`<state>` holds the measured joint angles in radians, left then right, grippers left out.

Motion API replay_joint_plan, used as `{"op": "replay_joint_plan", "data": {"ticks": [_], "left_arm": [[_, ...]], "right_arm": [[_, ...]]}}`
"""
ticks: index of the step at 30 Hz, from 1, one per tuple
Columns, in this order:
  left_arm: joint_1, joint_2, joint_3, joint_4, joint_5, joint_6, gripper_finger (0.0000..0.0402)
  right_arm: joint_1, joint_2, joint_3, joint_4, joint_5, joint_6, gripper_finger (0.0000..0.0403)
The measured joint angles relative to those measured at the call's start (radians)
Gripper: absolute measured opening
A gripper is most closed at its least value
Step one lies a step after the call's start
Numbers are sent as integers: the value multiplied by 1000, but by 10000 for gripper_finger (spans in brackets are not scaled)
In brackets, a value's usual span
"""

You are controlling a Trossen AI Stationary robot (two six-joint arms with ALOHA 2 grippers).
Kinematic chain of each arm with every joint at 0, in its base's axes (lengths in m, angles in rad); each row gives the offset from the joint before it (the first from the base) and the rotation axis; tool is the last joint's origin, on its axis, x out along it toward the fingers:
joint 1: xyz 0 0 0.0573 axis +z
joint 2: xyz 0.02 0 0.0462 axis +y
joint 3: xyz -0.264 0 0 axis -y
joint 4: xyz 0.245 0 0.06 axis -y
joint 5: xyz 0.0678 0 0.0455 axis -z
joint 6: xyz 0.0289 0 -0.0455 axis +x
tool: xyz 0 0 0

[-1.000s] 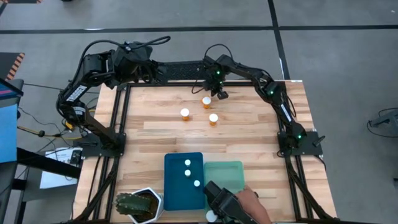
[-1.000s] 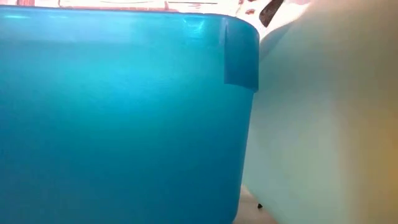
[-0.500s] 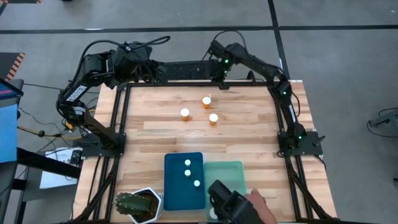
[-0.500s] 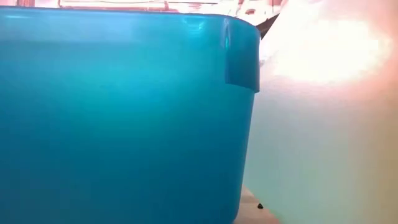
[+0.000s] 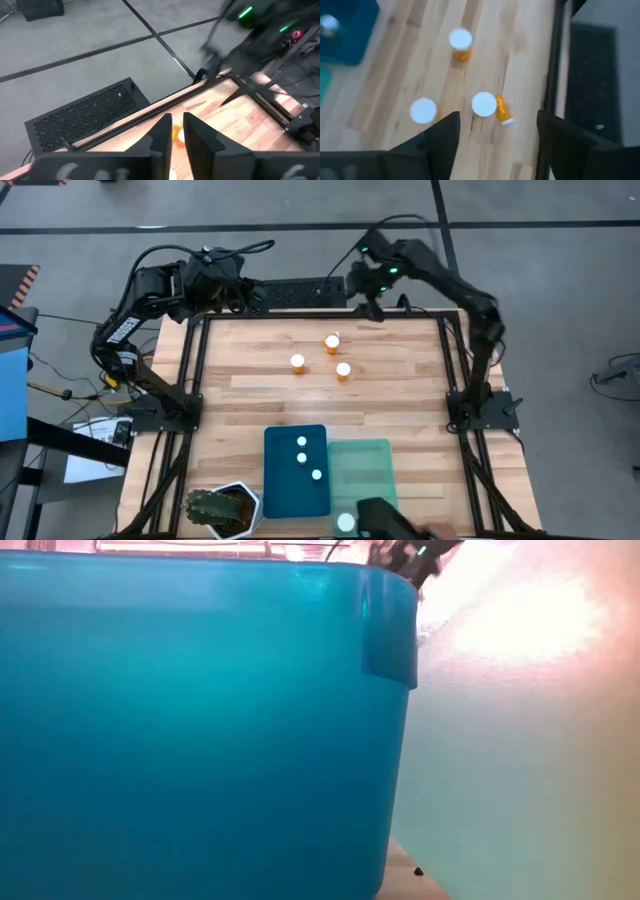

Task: Pick and place medicine bottles into bin by pill shape (circle, oval)
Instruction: Move the large orange pill bottle to the middle of the orange pill bottles

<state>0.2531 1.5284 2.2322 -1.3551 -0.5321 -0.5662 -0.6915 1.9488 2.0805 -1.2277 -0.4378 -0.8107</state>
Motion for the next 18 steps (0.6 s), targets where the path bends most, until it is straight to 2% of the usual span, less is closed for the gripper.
{"op": "replay_joint_plan", "data": {"ticks": [4,8,14,18], "left_arm": [[0,0,0,-16,0,23,71],[0,0,0,-17,1,28,93],[0,0,0,-17,26,30,113],[0,0,0,-17,30,35,122]], "right_arm": [[-17,-138,-58,58,10,99,284],[-18,-184,-119,107,24,166,286],[24,-73,-193,105,47,158,292],[60,37,-193,150,65,147,319]]}}
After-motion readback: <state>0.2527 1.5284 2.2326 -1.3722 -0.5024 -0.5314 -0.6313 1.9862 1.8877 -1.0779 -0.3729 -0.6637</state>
